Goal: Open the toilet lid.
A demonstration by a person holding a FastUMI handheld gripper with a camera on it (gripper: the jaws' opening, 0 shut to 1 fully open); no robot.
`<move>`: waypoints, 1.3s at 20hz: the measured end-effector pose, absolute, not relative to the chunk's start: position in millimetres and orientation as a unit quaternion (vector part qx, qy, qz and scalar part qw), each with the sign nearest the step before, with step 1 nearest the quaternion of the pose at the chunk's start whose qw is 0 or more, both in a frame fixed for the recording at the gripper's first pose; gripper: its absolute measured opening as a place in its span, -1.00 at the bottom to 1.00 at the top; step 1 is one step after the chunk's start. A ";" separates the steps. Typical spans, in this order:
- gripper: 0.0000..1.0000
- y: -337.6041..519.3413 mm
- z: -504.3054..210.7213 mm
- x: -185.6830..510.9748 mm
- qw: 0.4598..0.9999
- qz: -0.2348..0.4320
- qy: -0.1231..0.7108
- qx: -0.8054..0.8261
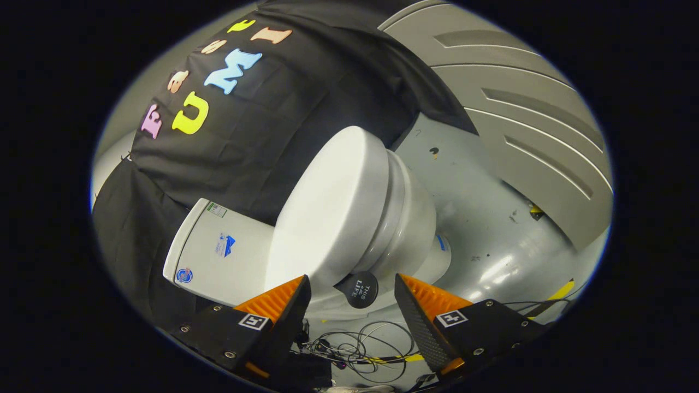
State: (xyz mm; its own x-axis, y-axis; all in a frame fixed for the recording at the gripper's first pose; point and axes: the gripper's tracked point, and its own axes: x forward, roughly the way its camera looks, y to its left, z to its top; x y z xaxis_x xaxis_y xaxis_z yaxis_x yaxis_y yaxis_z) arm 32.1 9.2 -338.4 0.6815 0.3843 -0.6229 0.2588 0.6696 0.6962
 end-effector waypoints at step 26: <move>-0.96 15.0 -359.2 37.6 0.725 0.025 0.403 0.558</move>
State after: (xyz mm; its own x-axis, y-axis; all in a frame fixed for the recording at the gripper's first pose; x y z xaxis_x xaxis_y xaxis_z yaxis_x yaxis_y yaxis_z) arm 37.6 15.0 -359.2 0.6734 0.4867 -0.5564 0.4131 0.3765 0.8292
